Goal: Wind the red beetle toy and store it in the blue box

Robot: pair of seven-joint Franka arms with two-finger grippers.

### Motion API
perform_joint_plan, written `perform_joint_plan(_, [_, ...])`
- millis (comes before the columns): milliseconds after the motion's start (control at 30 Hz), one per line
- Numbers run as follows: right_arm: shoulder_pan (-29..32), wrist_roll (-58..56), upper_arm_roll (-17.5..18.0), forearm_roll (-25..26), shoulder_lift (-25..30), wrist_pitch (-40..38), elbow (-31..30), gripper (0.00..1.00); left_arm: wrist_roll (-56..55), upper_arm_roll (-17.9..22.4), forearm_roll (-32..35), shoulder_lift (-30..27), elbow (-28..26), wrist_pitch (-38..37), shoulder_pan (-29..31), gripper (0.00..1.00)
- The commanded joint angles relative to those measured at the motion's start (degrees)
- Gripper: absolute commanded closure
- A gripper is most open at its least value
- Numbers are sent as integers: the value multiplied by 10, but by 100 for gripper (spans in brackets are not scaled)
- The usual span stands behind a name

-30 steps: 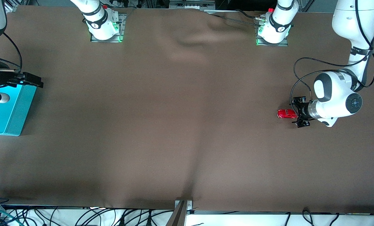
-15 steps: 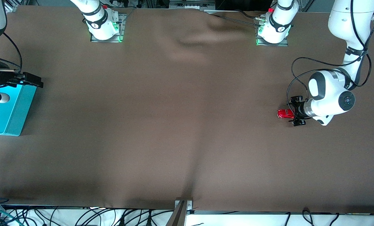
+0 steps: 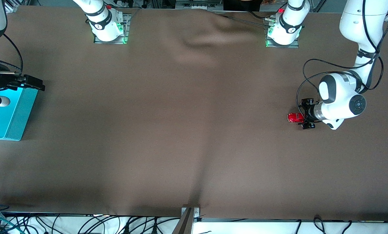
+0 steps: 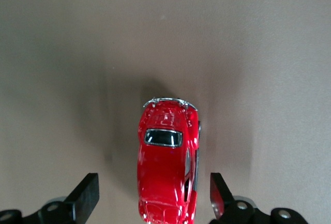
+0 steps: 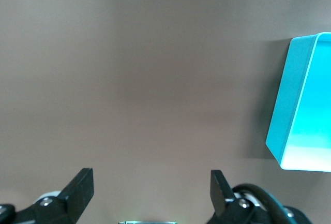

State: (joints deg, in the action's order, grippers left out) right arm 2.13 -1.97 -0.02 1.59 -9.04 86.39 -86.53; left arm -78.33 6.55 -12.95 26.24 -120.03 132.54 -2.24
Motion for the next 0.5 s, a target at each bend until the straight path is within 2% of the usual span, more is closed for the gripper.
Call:
perform_joint_plan(0, [-3,8,0,10,-2,-9,11,0,16,2,-3,1,-4,8,3,19])
perform_joint_plan(67, [-3,8,0,10,-2,-9,11,0,16,2,-3,1,-4,8,4,36])
perform_joint_plan(233, [-3,8,0,10,-2,-9,11,0,15,2,-3,0,-1,8,6,97])
perform_joint_plan(267, [-3,8,0,10,-2,-9,11,0,15,2,-4,0,0,8,6,100])
perform_joint_plan(467, [-3,8,0,10,-2,-9,11,0,14,2,-4,0,5,8,5,100])
